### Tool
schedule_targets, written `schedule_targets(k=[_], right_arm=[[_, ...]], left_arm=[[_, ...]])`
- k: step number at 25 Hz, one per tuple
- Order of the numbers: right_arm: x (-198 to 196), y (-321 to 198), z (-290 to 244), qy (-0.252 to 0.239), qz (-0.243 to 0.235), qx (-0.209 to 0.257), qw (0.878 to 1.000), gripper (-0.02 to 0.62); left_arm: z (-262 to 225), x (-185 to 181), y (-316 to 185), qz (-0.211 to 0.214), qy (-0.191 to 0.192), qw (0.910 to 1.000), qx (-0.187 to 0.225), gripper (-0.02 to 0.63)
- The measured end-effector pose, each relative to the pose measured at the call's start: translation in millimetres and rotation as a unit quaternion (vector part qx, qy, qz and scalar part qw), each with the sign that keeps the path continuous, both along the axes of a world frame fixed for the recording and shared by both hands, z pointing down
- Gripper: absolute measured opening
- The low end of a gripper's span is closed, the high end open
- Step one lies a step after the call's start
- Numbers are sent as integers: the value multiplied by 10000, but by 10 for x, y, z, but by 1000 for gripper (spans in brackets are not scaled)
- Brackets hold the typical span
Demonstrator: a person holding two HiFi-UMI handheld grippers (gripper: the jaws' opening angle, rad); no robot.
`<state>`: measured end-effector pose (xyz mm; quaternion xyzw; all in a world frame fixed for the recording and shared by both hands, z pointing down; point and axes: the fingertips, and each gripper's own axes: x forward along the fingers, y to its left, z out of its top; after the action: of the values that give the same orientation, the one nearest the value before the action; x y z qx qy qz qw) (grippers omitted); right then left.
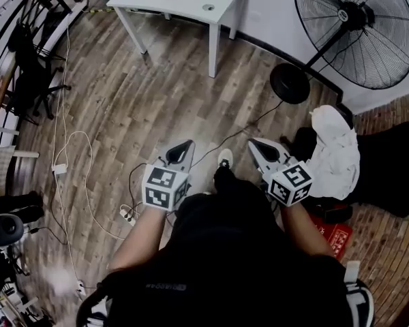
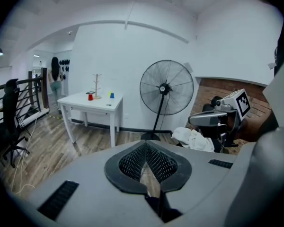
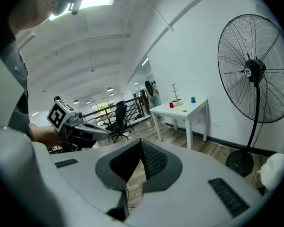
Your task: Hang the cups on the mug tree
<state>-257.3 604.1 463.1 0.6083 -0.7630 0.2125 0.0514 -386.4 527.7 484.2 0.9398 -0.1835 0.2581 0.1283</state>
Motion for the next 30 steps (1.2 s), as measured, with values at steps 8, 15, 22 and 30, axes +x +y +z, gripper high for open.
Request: schedule_targets(k=[8, 15, 22, 30], right_arm=[[784, -901, -254, 177, -140, 287, 9993, 6], [1355, -1553, -425, 43, -294, 556, 9980, 6], [1595, -1905, -409, 43, -459, 626, 9970, 6], [1778, -2115, -235, -87, -414, 480, 9979, 6]], left_arm=[[-353, 885, -938, 14, 88, 9990, 439, 15], [-371, 1362, -1385, -168, -116, 9985, 516, 15], [-366, 1648, -1677, -287, -106, 9981, 539, 15], [-356, 1843, -1988, -326, -85, 9981, 524, 15]])
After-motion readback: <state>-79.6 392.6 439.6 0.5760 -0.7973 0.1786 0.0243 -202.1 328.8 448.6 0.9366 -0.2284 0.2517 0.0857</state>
